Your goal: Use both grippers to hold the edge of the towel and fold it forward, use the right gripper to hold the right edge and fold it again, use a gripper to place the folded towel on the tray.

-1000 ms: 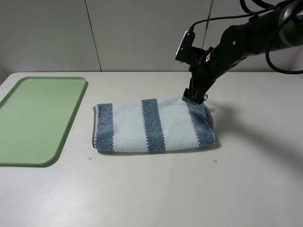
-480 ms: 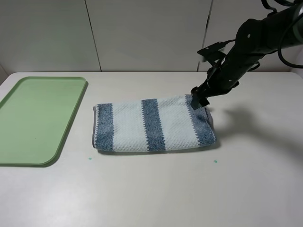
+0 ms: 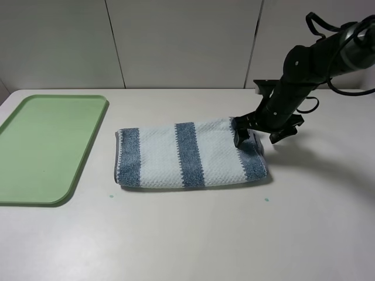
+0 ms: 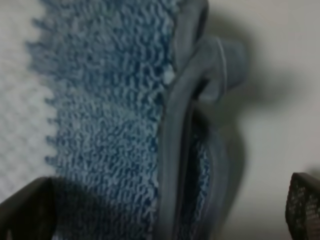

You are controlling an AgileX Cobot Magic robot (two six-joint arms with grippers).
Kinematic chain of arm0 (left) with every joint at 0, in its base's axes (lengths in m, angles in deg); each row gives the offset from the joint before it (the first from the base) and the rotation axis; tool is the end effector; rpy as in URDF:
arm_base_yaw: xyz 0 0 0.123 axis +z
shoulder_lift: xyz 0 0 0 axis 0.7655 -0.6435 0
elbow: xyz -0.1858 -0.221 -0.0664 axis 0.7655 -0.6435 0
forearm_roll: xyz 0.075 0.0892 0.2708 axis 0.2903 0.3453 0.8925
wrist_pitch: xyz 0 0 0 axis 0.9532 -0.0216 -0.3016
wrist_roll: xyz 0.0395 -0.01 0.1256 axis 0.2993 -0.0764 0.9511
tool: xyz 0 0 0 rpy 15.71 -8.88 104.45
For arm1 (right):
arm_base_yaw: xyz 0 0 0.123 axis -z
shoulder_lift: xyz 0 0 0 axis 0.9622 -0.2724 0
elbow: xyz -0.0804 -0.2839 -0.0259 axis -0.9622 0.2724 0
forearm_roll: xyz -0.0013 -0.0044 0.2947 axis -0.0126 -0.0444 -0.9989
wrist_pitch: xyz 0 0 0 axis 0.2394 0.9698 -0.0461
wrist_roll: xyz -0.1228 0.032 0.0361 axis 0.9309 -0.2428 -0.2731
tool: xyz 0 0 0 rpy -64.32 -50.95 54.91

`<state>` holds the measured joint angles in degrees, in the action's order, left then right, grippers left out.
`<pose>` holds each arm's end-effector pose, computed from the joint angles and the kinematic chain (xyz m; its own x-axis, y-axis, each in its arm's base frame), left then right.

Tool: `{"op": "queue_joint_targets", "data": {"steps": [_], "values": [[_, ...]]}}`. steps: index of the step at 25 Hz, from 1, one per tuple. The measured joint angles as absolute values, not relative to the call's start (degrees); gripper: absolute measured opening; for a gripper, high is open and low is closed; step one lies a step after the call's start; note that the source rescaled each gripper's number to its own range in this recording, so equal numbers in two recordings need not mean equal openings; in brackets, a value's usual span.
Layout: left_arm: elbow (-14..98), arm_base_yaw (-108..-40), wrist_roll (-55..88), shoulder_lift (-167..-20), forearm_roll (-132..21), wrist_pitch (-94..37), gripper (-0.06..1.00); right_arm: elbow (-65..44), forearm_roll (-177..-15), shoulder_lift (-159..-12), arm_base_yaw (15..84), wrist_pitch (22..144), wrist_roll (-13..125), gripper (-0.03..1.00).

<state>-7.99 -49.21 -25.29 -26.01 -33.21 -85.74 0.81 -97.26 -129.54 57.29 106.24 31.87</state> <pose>0.0705 0.0185 0.2805 -0.5167 -0.0663 -0.8536 -0.1576 0.9873 0.0186 0.4083 0.1358 0.0529 -0.9611 -0.1224 -0.2475 -0.1567 0.9799 0.1236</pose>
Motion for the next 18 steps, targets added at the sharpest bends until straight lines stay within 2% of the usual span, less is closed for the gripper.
{"op": "queue_joint_targets", "data": {"steps": [18], "values": [[-8.0,-49.2,-25.3,-26.0,-33.1,-85.7,0.99,-0.2,-97.9,-133.4,55.9,105.7,27.4,1.0]]}}
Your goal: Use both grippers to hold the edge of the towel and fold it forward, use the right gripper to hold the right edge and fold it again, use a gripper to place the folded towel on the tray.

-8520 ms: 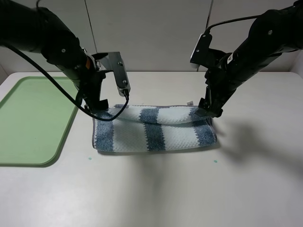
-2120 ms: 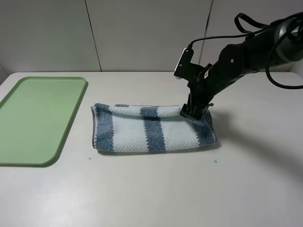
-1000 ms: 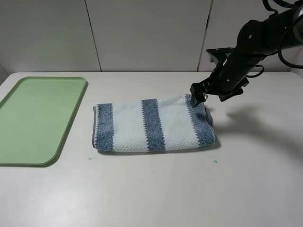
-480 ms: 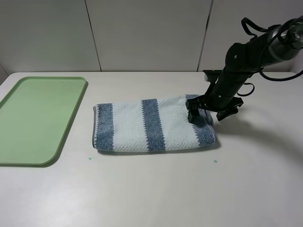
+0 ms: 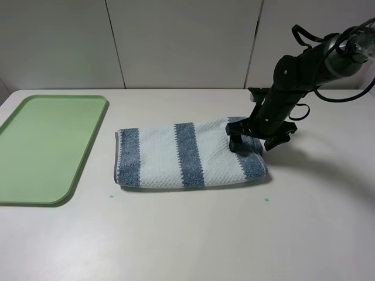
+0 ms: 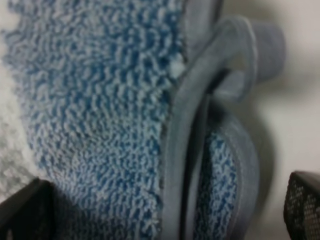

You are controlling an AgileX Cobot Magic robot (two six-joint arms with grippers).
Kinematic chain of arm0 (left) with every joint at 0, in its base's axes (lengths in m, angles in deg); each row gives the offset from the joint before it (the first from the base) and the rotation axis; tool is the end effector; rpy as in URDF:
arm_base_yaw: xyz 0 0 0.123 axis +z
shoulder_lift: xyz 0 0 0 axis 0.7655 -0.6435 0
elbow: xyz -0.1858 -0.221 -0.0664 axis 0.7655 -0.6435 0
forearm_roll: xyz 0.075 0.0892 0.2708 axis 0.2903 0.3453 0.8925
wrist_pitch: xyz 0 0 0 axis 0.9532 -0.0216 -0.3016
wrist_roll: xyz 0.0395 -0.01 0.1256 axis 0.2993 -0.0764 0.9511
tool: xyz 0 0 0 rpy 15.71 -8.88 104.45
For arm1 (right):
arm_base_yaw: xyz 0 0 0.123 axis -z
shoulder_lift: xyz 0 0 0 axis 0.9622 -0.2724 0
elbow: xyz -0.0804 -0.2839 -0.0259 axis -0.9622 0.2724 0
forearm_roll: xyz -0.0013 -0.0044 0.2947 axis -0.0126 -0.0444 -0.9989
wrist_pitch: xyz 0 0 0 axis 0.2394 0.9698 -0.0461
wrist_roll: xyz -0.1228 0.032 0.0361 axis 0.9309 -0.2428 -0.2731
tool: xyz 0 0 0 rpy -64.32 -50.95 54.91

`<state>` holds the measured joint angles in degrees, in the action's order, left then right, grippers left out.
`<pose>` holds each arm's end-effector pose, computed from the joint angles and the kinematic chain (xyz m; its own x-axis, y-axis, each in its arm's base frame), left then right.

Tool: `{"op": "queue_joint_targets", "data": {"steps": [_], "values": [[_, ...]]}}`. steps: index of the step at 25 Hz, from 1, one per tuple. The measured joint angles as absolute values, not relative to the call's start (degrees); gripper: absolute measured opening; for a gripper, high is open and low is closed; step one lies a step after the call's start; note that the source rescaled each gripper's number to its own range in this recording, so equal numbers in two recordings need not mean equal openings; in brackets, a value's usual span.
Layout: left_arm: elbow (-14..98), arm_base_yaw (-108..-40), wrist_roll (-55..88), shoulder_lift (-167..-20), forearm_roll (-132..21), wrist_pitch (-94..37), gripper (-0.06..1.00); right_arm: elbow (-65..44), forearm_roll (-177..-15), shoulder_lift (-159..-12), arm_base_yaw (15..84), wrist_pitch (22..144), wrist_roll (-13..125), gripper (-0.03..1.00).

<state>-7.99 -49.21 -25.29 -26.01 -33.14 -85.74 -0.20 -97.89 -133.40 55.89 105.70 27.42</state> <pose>0.0705 0.0187 0.2805 -0.5167 -0.0657 -0.8537 -0.1582 0.9872 0.0197 0.4060 0.1467 0.0288 -0.9783 -0.0625 -0.1973 -0.0913 0.9859 0.1403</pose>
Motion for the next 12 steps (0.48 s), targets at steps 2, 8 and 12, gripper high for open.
{"op": "queue_joint_targets", "data": {"steps": [2,8,12], "values": [[-8.0,-49.2,-25.3,-26.0,-33.1,-85.7,0.99,-0.3,-97.8,-133.4,55.9,105.5,25.9,0.97],[-8.0,-49.2,-25.3,-26.0,-33.1,-85.7,0.99,-0.3,-97.8,-133.6,55.9,105.4,23.2,0.6],[-8.0,-49.2,-25.3,-26.0,-33.1,-85.7,0.99,-0.3,-98.6,-133.8,56.1,105.6,22.9,0.33]]}}
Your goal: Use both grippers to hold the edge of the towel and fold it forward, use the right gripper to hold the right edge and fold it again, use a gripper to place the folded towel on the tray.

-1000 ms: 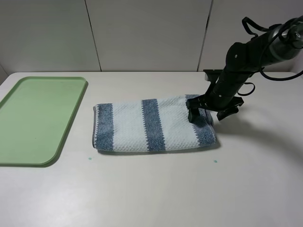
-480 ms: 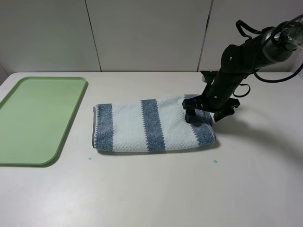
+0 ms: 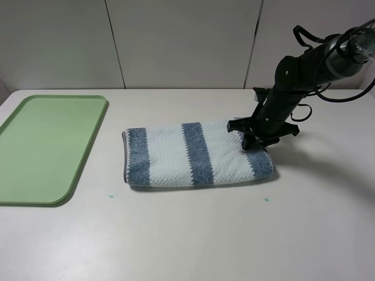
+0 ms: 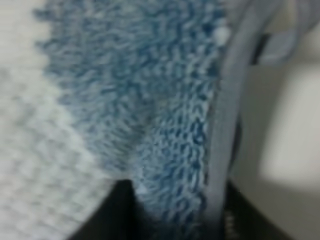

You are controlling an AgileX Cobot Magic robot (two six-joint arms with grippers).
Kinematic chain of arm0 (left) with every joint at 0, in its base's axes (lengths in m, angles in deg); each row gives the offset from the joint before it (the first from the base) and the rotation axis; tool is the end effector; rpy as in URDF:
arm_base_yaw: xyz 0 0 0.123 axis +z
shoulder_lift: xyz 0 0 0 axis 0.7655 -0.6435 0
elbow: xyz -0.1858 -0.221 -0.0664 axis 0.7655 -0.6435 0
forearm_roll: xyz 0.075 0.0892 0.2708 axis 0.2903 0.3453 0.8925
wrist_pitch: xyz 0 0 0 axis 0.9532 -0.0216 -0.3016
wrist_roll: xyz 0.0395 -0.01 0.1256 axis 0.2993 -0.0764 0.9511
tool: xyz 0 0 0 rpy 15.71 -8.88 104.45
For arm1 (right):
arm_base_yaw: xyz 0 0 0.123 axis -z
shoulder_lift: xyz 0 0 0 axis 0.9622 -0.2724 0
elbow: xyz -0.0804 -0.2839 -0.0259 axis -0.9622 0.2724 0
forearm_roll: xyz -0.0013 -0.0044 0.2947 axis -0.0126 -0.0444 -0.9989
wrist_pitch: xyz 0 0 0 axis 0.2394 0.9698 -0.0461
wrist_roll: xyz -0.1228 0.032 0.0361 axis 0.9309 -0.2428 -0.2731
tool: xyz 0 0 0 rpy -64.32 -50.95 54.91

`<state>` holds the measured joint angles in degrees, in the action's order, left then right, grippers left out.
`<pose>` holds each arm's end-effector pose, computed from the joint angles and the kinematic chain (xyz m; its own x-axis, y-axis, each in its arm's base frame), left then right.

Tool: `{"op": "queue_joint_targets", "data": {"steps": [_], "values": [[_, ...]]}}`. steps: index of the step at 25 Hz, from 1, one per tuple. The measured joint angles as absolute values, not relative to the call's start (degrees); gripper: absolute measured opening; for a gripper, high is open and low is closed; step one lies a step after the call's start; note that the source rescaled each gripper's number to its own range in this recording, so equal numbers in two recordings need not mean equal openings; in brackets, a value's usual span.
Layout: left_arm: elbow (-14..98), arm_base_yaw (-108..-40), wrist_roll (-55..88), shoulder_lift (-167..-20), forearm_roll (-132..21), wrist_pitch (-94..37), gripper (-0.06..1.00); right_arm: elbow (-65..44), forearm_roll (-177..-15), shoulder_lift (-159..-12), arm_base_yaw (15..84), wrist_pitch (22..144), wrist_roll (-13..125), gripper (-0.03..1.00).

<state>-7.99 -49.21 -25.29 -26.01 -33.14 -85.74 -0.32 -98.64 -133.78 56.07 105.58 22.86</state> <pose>0.0705 0.0187 0.2805 -0.5167 -0.0657 -0.8537 -0.1582 0.9872 0.0197 0.4066 0.1464 0.0266 -0.9831 0.0301 -0.1803 0.0003 0.9866 0.1631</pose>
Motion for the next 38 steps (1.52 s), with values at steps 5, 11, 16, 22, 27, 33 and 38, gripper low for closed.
{"op": "queue_joint_targets", "data": {"steps": [5,11,16,22,27,33,38], "values": [[-8.0,-49.2,-25.3,-26.0,-33.1,-85.7,0.99,-0.3,-100.2,-133.9,55.9,105.5,22.7,0.08],[-8.0,-49.2,-25.3,-26.0,-33.1,-85.7,0.99,-0.3,-100.1,-133.9,55.9,105.5,23.4,0.08],[-8.0,-49.2,-25.3,-26.0,-33.1,-85.7,0.99,-0.3,-99.0,-133.5,55.9,105.5,23.6,0.08],[-8.0,-49.2,-25.3,-26.0,-33.2,-85.7,0.99,0.0,-95.8,-131.8,56.3,108.3,23.8,0.08],[-8.0,-49.2,-25.3,-26.0,-33.2,-85.7,0.99,0.3,-92.7,-130.4,58.6,110.7,23.8,0.08],[-8.0,-49.2,-25.3,-26.0,-33.2,-85.7,0.99,0.3,-88.7,-128.2,61.5,112.3,23.8,0.08],[-8.0,-49.2,-25.3,-26.0,-33.2,-85.7,0.99,0.3,-85.6,-126.4,64.5,114.2,24.0,0.08]]}}
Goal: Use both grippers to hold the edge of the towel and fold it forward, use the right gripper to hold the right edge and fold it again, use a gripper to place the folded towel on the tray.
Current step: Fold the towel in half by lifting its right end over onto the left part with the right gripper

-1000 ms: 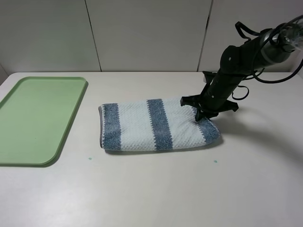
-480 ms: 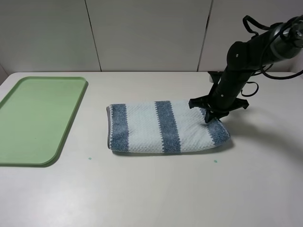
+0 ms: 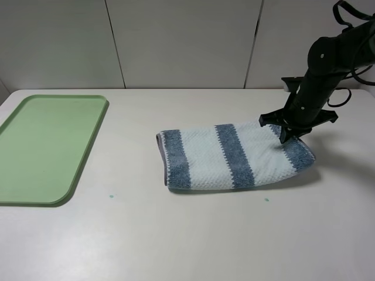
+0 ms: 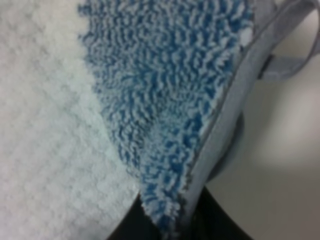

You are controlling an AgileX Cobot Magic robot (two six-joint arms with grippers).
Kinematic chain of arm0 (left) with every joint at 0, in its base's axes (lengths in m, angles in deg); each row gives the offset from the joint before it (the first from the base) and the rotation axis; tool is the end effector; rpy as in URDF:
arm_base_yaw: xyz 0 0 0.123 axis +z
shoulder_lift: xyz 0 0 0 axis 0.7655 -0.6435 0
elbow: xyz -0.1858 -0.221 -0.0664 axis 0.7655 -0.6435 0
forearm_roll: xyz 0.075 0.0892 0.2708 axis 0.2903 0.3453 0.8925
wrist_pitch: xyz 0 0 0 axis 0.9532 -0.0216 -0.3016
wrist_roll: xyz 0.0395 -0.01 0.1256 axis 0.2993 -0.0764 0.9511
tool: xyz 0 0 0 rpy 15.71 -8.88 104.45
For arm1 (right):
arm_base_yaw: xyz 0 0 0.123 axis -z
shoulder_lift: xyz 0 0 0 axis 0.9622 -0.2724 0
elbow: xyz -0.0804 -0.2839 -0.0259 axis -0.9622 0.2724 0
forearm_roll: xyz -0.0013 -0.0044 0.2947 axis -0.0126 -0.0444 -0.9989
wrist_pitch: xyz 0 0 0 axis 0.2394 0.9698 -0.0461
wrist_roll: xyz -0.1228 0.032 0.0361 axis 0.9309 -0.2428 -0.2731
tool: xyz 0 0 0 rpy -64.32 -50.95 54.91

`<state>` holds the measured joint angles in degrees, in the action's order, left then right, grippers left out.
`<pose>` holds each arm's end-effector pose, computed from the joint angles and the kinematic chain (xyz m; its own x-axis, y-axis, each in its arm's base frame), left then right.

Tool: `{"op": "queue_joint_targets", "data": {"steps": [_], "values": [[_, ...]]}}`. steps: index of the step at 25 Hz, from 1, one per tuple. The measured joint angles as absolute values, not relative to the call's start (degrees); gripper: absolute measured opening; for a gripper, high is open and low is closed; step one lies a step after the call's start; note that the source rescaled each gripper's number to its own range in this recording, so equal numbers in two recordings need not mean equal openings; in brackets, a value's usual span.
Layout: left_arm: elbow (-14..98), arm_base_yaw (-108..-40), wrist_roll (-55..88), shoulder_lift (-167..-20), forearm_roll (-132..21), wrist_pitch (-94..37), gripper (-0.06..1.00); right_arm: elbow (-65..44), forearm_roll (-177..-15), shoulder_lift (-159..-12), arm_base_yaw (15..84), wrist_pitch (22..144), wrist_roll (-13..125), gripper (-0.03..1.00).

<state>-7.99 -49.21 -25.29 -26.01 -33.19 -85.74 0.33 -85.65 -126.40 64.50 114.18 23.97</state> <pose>0.0705 0.0186 0.2805 -0.5167 -0.0662 -0.8536 -0.1577 0.9873 0.0189 0.4122 0.0668 0.0737 -0.9817 -0.0334 -0.1876 -0.0337 0.9994 -0.0018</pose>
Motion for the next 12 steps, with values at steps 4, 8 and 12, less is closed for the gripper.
{"op": "queue_joint_targets", "data": {"steps": [4,8,12], "values": [[-8.0,-49.2,-25.3,-26.0,-33.2,-85.7,0.99,0.3,-84.0,-125.5,66.5,115.4,24.0,0.08],[-8.0,-49.2,-25.3,-26.0,-33.2,-85.7,0.99,0.3,-82.8,-124.6,67.9,116.2,24.0,0.08],[-8.0,-49.2,-25.3,-26.0,-33.2,-85.7,0.99,0.3,-82.1,-122.9,68.4,117.5,24.0,0.08]]}}
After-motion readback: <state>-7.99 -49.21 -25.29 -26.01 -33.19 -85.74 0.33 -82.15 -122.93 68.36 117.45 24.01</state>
